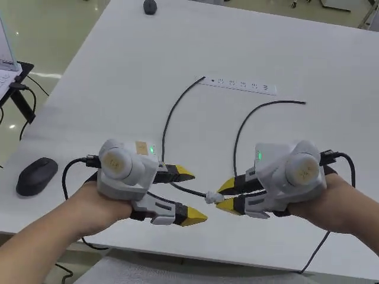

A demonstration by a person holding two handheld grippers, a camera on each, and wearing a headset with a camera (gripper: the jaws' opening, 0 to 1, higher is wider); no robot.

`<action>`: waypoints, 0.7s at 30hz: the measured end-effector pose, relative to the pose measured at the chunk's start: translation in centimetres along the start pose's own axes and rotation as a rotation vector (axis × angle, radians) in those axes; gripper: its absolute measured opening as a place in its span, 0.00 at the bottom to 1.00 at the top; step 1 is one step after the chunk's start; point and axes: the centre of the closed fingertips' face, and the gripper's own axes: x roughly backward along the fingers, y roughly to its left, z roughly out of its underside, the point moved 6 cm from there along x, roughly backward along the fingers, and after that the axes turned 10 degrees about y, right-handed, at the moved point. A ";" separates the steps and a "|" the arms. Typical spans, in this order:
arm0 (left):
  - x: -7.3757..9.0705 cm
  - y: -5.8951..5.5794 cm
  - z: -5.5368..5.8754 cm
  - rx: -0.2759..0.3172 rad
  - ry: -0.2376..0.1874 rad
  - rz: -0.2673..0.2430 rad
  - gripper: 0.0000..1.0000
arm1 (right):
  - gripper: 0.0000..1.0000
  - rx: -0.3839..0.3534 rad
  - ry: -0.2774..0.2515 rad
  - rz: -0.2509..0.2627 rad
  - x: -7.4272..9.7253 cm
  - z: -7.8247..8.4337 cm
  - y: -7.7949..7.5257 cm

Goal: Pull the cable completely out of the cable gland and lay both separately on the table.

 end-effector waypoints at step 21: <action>-0.8 -1.2 -0.9 -0.042 -0.046 0.106 0.17 | 0.06 0.127 0.011 0.044 0.7 0.2 1.1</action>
